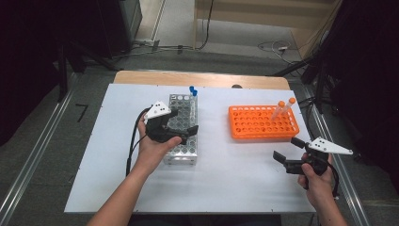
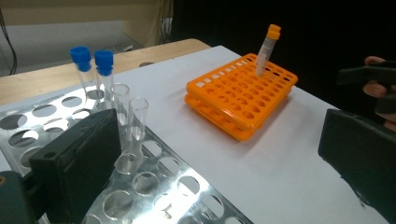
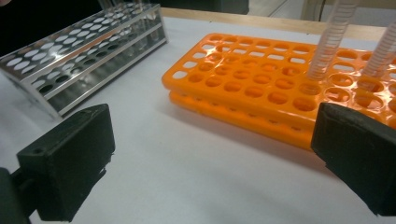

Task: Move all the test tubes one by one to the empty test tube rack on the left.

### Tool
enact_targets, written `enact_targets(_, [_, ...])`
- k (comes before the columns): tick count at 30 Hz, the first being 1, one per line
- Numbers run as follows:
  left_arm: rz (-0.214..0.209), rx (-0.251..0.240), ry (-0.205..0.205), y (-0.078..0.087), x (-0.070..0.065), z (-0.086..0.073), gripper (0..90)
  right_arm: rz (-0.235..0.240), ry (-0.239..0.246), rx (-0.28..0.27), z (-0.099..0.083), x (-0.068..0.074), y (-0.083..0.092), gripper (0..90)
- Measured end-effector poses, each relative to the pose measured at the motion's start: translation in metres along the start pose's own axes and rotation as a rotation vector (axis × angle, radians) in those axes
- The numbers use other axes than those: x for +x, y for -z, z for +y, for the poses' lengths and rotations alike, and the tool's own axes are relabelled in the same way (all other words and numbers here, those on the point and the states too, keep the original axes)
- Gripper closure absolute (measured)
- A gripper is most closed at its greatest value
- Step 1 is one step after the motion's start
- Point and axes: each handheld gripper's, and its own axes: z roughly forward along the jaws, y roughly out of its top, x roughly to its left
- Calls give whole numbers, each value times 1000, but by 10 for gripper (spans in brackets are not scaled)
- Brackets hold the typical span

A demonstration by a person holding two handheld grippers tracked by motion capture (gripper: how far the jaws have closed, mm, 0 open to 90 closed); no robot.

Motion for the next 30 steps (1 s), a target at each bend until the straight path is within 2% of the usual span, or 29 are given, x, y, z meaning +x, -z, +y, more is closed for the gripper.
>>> enact_targets(2, [-7, -6, -7, 6, -4, -3, 0, -6, -9, -8, 3, -5, -2, 0])
enact_targets(9, [-24, -20, -21, 21, -17, -15, 0, -83, -14, -19, 17, -24, -12, 63])
enact_targets(13, [-25, -23, -24, 28, -21, -23, 0, -144, -49, -9, 23, -38, -22, 162])
enact_targets(15, [-29, -20, -22, 30, -21, -27, 0, -163, -60, -11, 25, -45, -27, 227])
enact_targets(21, [-28, -17, -8, 33, -19, -33, 0, -217, -128, -11, 27, -68, -42, 330])
enact_targets(30, [-30, -22, 8, 36, -17, -35, 0, -283, -128, 32, 40, -87, -71, 449])
